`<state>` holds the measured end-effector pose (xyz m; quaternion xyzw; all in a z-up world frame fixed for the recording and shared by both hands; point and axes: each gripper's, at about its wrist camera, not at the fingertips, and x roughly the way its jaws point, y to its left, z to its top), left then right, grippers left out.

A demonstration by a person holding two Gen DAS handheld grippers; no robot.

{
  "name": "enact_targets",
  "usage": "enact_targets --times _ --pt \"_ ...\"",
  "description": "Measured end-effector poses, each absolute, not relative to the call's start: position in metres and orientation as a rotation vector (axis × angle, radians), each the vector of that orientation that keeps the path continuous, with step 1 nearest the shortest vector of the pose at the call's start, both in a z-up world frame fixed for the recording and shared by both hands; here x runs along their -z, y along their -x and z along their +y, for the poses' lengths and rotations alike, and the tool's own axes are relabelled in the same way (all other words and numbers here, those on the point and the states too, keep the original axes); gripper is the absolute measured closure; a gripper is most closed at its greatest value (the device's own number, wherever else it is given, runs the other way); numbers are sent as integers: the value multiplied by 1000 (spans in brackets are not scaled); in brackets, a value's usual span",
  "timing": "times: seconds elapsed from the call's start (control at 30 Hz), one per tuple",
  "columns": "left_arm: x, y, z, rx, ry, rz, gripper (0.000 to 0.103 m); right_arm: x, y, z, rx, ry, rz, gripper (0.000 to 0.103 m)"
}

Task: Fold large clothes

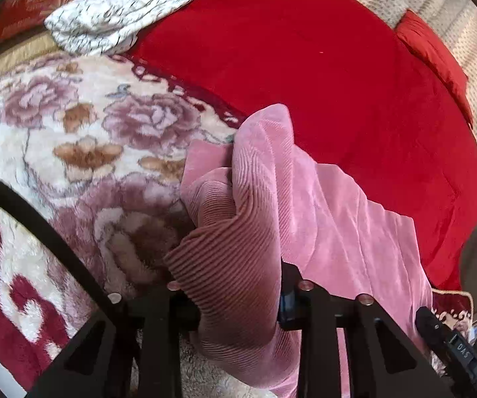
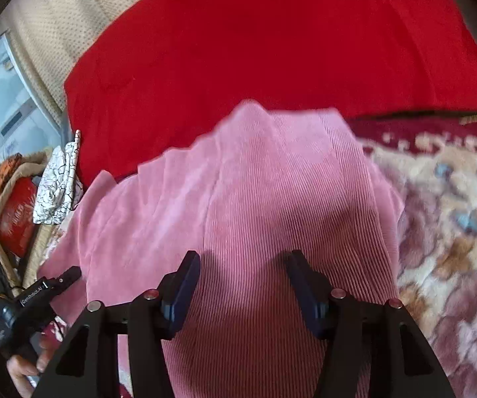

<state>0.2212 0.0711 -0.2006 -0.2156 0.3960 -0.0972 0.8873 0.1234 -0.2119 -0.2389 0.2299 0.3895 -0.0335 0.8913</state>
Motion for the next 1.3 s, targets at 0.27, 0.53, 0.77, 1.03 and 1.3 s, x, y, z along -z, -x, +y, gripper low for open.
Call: enact_targets --times 0.27,0.53,0.77,1.03,1.3 --pt "156 -186 22 324 129 637 76 242 -123 -220 56 -538 797 39" --pt "176 -153 -47 491 -184 593 77 235 -135 -238 -154 -750 778 30" --pt "183 -144 -53 516 -235 568 77 227 -175 -205 -381 -735 837 17" --pt "187 -125 -36 537 -233 535 75 240 -205 -145 -497 -646 963 14" --pt "187 -103 2 572 -248 539 72 244 -223 -107 -393 -472 918 28"
